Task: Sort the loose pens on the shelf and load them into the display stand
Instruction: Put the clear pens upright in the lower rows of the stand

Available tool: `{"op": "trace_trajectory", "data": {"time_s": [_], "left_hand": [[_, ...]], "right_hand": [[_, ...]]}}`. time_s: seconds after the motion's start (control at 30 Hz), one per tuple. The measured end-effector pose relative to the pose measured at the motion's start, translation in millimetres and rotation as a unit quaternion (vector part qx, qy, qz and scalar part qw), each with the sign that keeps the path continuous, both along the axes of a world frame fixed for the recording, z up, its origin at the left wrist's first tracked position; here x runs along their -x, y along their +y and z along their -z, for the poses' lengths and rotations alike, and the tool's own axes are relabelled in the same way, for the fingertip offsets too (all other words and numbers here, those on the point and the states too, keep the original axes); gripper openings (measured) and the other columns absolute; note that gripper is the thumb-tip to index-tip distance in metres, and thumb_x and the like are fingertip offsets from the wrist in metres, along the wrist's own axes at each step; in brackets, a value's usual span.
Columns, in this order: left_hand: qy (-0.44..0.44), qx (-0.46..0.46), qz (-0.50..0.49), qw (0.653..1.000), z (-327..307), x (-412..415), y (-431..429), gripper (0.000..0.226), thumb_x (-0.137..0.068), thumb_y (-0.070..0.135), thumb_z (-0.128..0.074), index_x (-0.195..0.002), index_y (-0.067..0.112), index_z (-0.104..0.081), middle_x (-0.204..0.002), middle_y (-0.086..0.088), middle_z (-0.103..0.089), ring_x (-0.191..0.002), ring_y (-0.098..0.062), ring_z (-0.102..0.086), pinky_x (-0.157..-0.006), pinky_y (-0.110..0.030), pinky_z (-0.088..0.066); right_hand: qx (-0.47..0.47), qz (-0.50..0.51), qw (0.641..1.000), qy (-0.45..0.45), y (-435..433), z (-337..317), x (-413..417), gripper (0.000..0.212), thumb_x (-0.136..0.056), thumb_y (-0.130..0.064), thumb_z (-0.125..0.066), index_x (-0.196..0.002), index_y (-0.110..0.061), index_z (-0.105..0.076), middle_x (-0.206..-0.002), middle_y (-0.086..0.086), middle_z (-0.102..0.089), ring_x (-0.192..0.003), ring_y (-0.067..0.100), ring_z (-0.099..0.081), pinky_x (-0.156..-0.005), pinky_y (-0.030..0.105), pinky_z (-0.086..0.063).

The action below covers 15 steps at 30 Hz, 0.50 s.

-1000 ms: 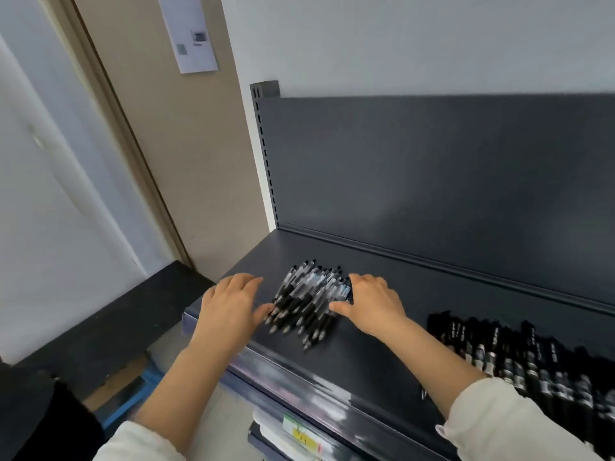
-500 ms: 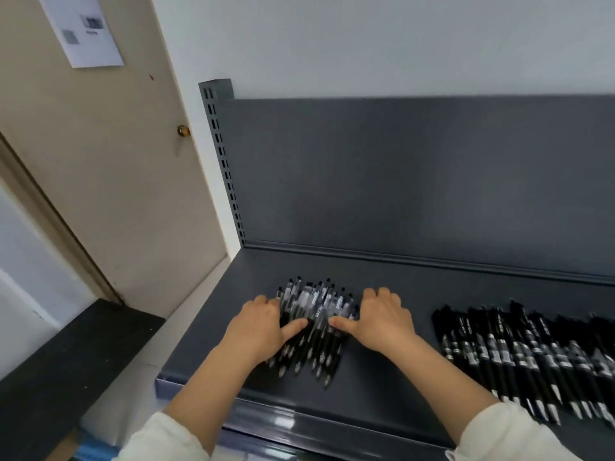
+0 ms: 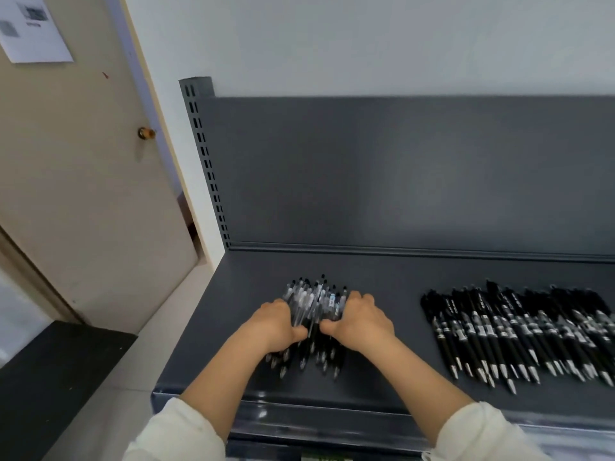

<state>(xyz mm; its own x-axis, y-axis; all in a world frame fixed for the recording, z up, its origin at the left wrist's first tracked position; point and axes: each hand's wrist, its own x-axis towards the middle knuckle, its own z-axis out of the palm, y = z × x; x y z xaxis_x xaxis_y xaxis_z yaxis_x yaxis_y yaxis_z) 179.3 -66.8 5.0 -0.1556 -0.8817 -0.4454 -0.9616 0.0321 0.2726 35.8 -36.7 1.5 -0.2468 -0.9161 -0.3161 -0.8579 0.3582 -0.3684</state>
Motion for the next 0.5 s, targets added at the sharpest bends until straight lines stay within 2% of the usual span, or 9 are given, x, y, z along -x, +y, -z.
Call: {"op": "trace_trajectory", "data": {"time_s": [0.1,0.27,0.37,0.5], "left_hand": [[0.051,0.008,-0.01,0.999,5,-6,3,0.053,-0.095,0.034,-0.05,-0.133,0.001,-0.034,-0.124,-0.012,-0.049,-0.107,-0.023,-0.053,-0.08,-0.027,-0.043],[0.153,0.025,-0.059,0.986,8,-21,5,0.041,-0.099,0.031,-0.041,-0.128,0.002,-0.038,-0.112,-0.009,-0.053,-0.096,-0.02,-0.052,-0.08,-0.029,-0.042],[0.165,0.037,-0.071,0.983,7,-27,4,0.035,-0.098,0.03,-0.043,-0.123,0.004,-0.042,-0.108,-0.008,-0.055,-0.094,-0.021,-0.054,-0.082,-0.031,-0.045],[0.127,0.032,-0.059,0.99,4,-29,3,0.042,-0.098,0.029,-0.043,-0.131,0.004,-0.036,-0.12,-0.011,-0.054,-0.097,-0.02,-0.051,-0.083,-0.03,-0.043]], "right_hand": [[0.017,0.002,1.0,0.017,3,3,-4,0.069,-0.083,-0.043,-0.064,-0.136,-0.013,-0.032,-0.134,0.007,-0.037,-0.116,0.026,-0.051,-0.079,0.033,-0.041],[0.04,-0.003,0.999,0.003,3,6,4,0.05,-0.093,-0.029,-0.052,-0.135,-0.009,-0.033,-0.133,0.011,-0.037,-0.109,0.029,-0.053,-0.077,0.034,-0.044],[0.02,-0.008,1.0,-0.003,1,5,10,0.05,-0.092,-0.028,-0.054,-0.134,-0.008,-0.034,-0.133,0.012,-0.037,-0.107,0.029,-0.054,-0.077,0.034,-0.045],[-0.004,-0.017,1.0,0.013,0,3,12,0.047,-0.091,-0.027,-0.056,-0.13,-0.007,-0.037,-0.129,0.012,-0.038,-0.105,0.027,-0.054,-0.073,0.031,-0.044]]}}
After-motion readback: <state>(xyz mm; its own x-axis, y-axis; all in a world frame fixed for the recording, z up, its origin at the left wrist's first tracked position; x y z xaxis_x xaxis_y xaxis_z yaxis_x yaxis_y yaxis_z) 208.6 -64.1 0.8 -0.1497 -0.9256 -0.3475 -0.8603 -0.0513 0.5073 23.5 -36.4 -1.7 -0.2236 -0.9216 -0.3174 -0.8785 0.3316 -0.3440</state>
